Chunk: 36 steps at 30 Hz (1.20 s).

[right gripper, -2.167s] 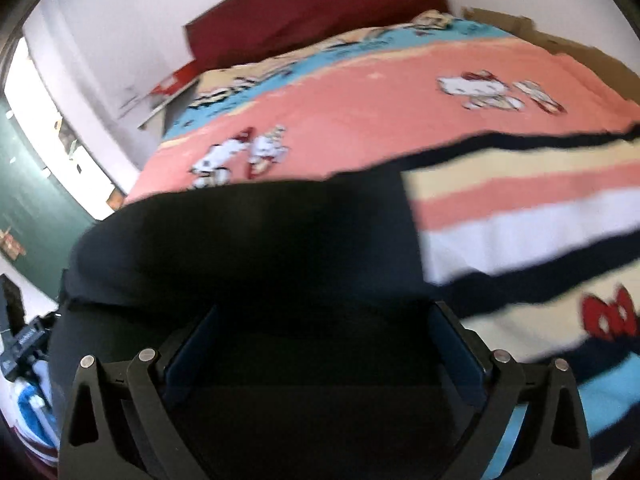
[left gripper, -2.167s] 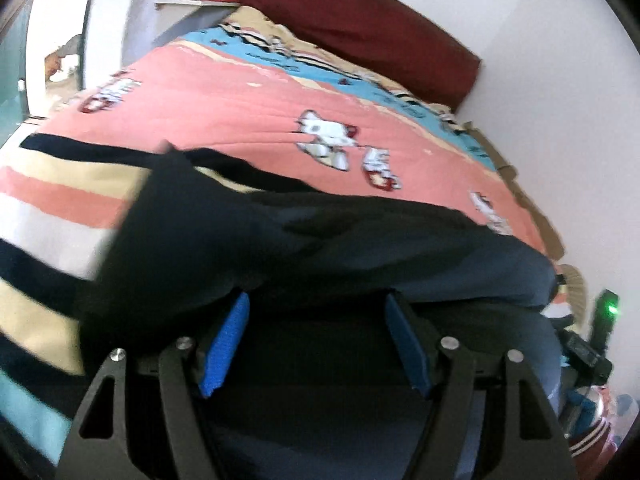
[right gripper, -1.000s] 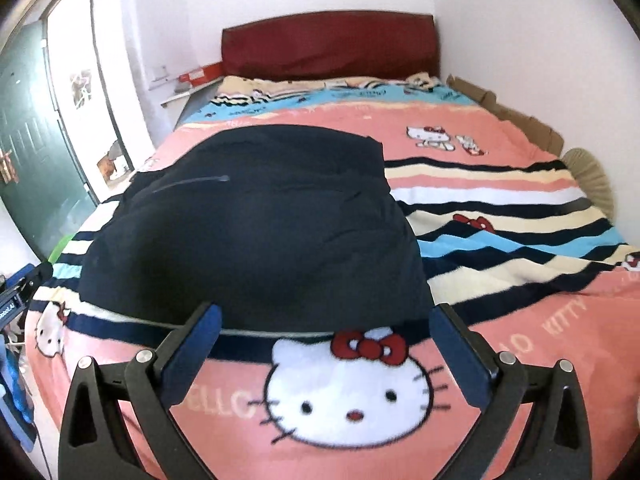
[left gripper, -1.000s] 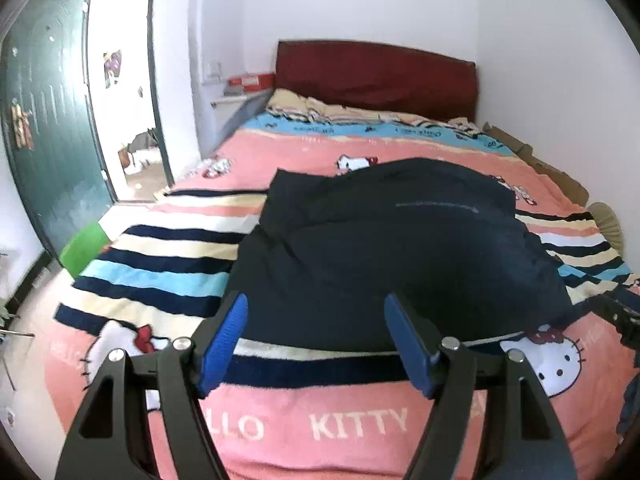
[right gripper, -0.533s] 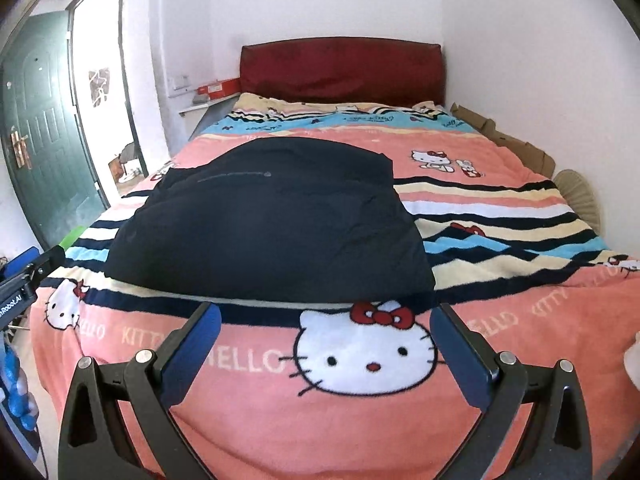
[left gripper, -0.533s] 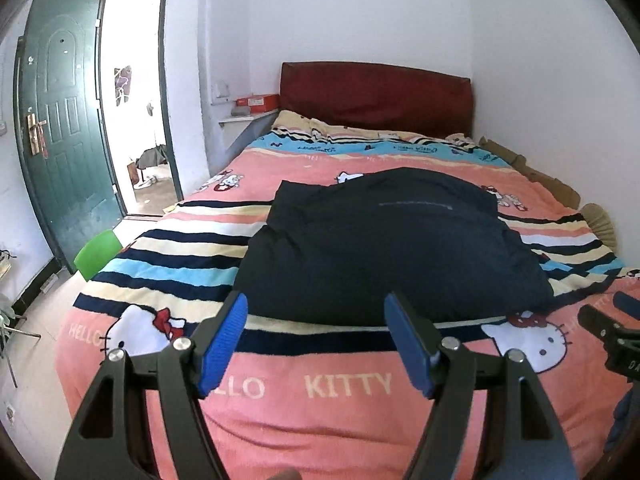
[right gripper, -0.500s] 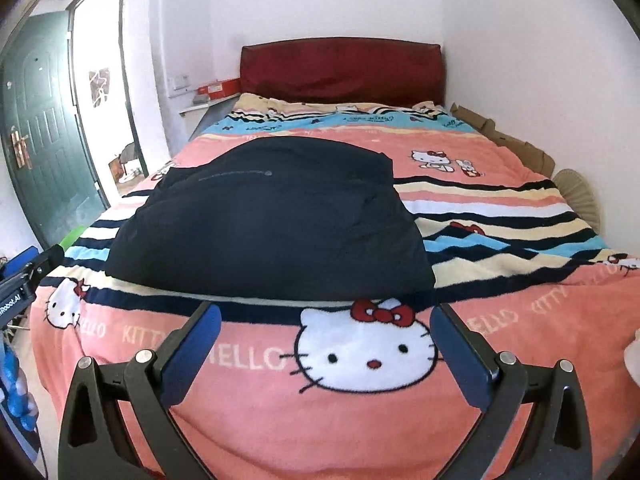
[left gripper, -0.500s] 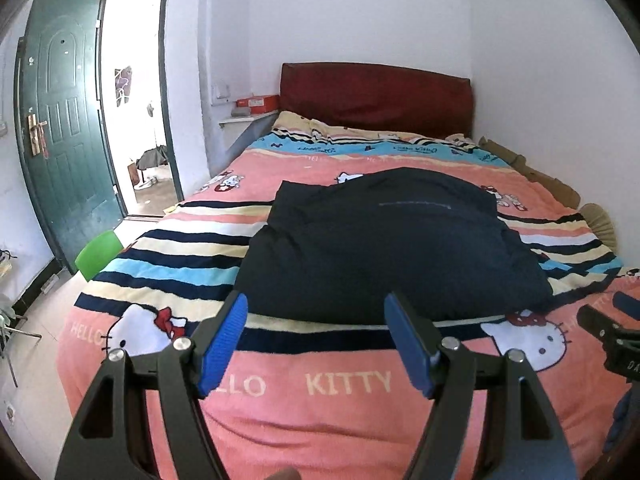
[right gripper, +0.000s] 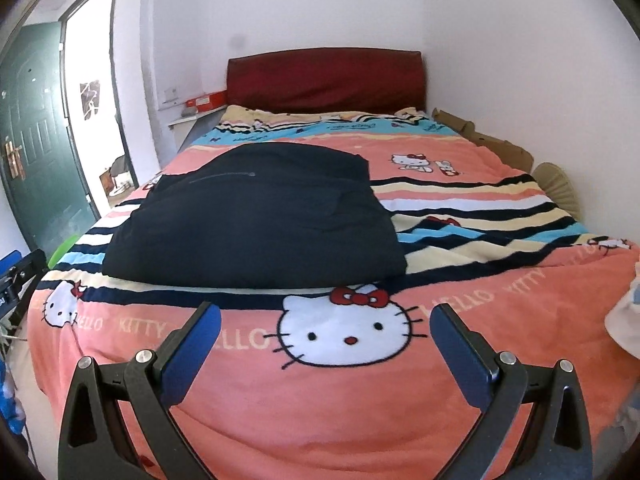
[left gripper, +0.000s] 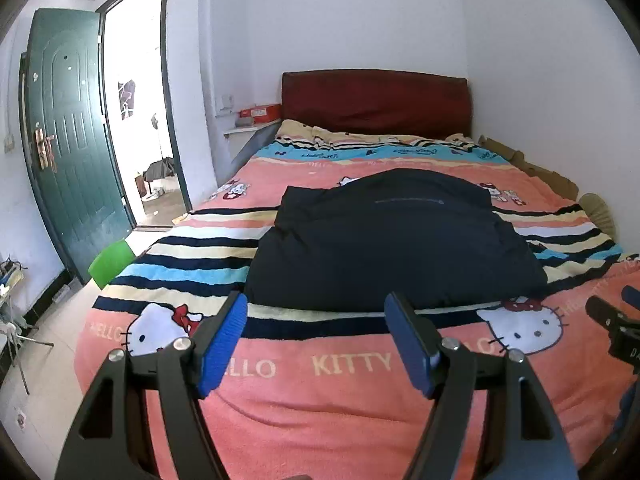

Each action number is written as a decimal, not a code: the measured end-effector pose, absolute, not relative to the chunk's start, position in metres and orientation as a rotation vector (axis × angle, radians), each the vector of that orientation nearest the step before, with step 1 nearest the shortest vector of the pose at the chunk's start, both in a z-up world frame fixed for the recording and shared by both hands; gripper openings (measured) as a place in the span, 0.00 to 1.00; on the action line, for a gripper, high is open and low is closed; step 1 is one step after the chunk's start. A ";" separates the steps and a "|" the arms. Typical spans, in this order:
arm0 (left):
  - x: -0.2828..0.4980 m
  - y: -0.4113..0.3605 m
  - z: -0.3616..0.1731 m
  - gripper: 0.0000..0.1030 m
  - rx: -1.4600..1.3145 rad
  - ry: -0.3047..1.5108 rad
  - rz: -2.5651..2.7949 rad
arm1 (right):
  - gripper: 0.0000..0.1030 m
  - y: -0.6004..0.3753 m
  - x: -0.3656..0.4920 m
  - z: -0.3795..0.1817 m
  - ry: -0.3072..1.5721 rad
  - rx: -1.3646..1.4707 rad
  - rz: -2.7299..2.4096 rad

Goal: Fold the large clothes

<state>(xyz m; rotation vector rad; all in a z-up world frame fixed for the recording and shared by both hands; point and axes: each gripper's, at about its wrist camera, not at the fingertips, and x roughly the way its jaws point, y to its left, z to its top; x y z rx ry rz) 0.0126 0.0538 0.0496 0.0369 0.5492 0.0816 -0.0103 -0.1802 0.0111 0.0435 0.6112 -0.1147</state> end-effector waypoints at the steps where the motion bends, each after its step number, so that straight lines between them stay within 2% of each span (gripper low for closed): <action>1: 0.011 0.053 0.050 0.68 0.039 0.548 0.080 | 0.99 -0.182 -0.012 0.011 0.609 0.045 -0.121; 36: 0.040 0.052 -0.014 0.68 0.055 0.703 0.052 | 0.99 -0.220 0.001 -0.035 0.682 0.029 -0.207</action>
